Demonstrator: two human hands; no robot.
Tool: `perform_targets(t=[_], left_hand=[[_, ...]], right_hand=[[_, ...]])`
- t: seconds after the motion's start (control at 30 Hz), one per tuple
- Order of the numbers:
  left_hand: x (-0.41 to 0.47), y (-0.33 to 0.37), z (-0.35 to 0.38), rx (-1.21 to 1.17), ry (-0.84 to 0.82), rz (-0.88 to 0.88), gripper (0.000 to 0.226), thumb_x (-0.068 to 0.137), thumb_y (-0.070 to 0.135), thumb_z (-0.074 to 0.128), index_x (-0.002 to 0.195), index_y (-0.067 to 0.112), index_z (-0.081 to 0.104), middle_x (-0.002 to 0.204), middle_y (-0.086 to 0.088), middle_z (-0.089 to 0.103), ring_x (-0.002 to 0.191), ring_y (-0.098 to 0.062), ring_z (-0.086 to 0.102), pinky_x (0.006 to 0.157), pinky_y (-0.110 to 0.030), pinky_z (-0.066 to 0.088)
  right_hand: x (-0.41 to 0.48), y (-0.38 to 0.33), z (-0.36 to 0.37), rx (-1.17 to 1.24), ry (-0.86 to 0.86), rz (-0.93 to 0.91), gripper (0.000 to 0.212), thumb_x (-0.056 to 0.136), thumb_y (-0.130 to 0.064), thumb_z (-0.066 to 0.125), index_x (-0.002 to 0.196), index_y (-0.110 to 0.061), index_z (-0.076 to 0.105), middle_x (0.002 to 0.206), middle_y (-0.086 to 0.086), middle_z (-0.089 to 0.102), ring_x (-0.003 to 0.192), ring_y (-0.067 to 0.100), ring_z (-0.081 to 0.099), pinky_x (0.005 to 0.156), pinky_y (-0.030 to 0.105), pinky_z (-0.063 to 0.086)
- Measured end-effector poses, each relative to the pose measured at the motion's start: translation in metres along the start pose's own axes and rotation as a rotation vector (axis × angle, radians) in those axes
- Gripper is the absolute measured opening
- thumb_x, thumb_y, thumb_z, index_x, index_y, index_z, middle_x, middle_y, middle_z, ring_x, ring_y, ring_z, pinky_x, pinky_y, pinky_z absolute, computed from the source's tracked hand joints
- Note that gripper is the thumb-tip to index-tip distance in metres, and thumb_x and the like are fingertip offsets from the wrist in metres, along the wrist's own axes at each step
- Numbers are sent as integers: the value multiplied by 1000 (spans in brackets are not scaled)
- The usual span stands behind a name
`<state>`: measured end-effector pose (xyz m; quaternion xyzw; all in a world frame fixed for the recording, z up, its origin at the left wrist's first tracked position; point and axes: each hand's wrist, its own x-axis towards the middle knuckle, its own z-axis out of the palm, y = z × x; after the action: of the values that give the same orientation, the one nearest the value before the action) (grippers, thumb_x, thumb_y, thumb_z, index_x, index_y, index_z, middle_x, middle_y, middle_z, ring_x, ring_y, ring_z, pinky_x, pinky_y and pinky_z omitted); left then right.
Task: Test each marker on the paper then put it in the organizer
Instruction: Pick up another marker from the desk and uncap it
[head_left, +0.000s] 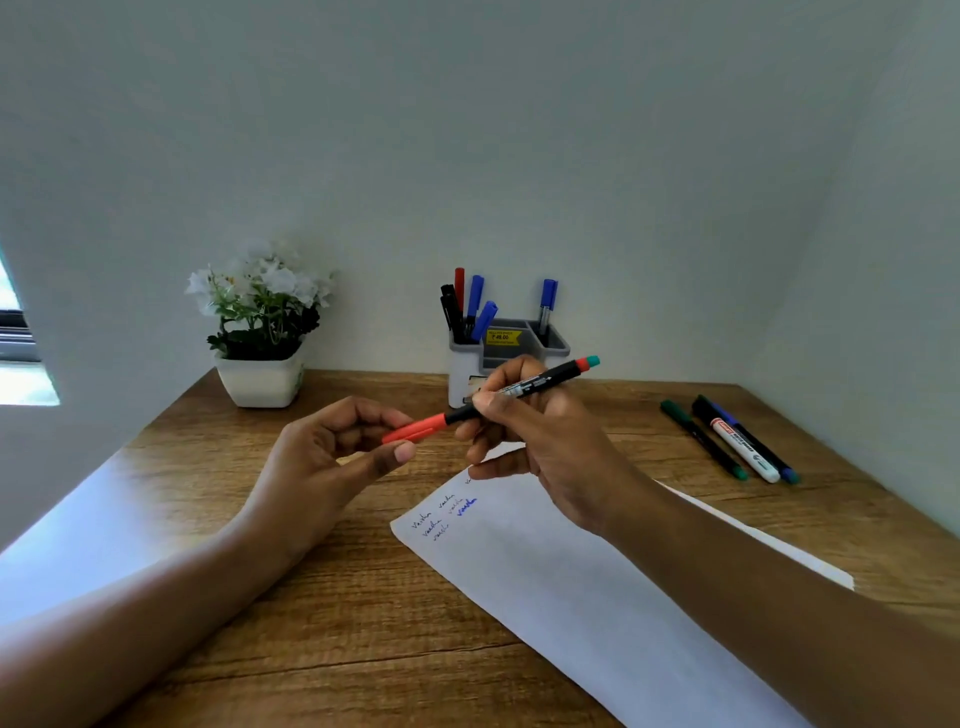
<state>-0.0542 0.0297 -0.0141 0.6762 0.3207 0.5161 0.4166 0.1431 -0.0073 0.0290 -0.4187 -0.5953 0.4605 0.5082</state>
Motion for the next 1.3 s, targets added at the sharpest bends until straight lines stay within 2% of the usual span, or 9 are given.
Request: perform_targets(t=[0.1,0.27,0.63,0.8,0.97,1.07,1.13,1.2,1.3], left_hand=[[-2,2,0,32,-30,38,32,59,45,81,86,30,70,88,-3,74,82,-14,70,71,-21,55],[-6,3,1,166,7,129,23,63,31,76,83,26,68,87,2,75,84,-16,72,76,-36,57],[-6,2,7,296,80,217,24,61,28,78,83,27,68,86,18,74,82,-2,70,73,-16,53],[-7,4,11,321,-27,116,32,66,40,73,96,30,65,95,18,72,92,-2,67,79,-25,54],[2,-7,5,638,-197,-134,45,72,62,59,115,46,55,114,24,62,108,1,56,88,-26,46],[7,-13,6,736,-331,-227,47,81,56,58,126,45,47,137,17,50,124,-5,48,103,-32,40],[9,-12,7,827,-379,-250,51,84,57,53,132,44,42,147,14,38,136,-10,35,112,-37,30],[9,-11,8,888,-408,-262,55,85,58,50,137,44,36,152,13,29,142,-12,22,117,-40,20],[10,-10,10,931,-445,-277,59,87,58,47,141,43,27,157,14,14,145,-10,8,119,-37,7]], right_hand=[[-3,3,4,-104,-54,-49,6,90,-19,58,89,-16,53,72,3,71,59,16,64,54,29,56],[-5,5,5,-181,-33,-134,9,89,-21,59,84,-17,54,65,1,68,45,11,54,39,21,41],[-10,3,6,-149,-51,-119,7,90,-20,59,84,-18,55,67,2,69,48,11,54,40,18,38],[-7,-6,-1,-193,39,-89,7,90,-26,58,86,-21,62,64,-5,65,57,10,55,46,23,41],[5,-39,-42,-193,197,-132,18,98,-30,41,88,-19,51,75,2,66,67,16,66,53,27,54],[15,-61,-82,-488,246,-165,19,98,-32,43,97,-20,59,64,4,59,55,17,59,49,25,50],[35,-69,-108,-960,290,-152,29,97,-39,44,110,-24,65,66,3,58,60,18,56,55,26,47],[63,-73,-130,-1504,245,-101,34,99,-39,40,121,-24,62,87,6,65,80,24,59,66,30,41],[106,-81,-147,-1823,20,30,35,99,-22,40,129,-18,56,119,12,59,107,30,55,82,35,42]])
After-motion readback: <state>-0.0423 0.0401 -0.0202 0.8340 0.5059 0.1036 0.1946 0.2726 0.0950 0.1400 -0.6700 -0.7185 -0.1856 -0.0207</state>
